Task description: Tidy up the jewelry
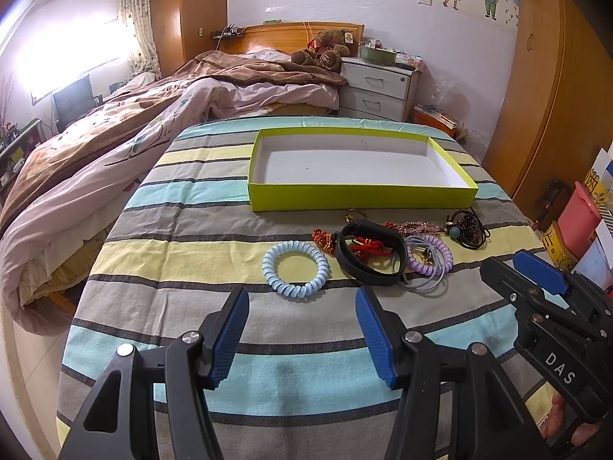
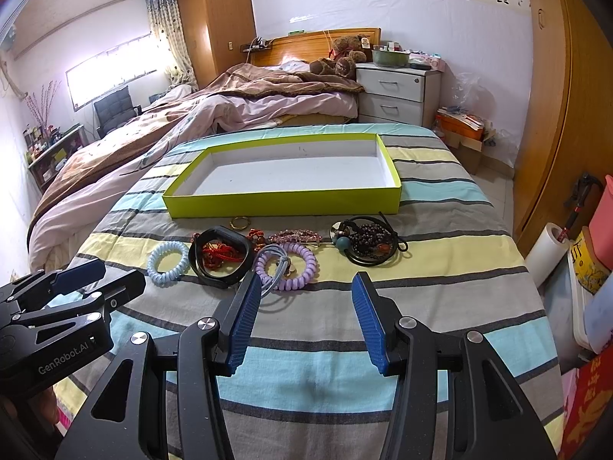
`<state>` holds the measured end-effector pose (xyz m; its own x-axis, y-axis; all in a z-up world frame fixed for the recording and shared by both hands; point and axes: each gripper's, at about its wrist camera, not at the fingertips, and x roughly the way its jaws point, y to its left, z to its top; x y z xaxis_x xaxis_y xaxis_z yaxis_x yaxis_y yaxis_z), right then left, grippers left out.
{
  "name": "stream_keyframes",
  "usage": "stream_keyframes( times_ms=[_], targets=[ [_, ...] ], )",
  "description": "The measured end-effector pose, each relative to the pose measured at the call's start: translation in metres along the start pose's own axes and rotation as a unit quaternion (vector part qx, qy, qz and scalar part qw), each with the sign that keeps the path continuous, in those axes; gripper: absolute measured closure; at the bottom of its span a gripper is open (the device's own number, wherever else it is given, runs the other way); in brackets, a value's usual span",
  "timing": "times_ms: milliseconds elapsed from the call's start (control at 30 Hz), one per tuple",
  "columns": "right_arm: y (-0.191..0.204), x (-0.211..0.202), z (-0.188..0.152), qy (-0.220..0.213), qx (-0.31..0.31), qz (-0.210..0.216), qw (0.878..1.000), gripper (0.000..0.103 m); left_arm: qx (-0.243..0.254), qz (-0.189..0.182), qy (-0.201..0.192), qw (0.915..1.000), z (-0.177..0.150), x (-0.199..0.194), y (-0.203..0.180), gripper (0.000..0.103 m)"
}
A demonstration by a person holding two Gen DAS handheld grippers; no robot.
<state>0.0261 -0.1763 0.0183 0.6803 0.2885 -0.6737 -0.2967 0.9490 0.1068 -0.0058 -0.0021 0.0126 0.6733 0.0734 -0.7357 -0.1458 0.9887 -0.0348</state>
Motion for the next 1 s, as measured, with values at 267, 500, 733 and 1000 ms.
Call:
stream_keyframes(
  times_ms=[267,500,733,1000],
  targets=[
    [0.001,0.001,-0.001,0.001,-0.001,-0.001,1.000,0.053,-0.001,-0.001,0.001,1.0000,0.001,0.001,0.000,0.046],
    [0.001,0.004,0.001,0.005,-0.003,0.000,1.000,0.053,0.002,-0.001,0.006,1.0000,0.001,0.006,0.000,0.046],
    [0.000,0.019,0.006,0.015,-0.007,0.010,1.000,0.053,-0.020,-0.048,0.025,0.9983,0.004,0.022,0.019,0.046],
    [-0.001,0.048,0.015,0.048,-0.002,0.034,0.998,0.053,-0.046,-0.071,0.054,0.9949,0.012,0.042,0.046,0.046]
  ],
)
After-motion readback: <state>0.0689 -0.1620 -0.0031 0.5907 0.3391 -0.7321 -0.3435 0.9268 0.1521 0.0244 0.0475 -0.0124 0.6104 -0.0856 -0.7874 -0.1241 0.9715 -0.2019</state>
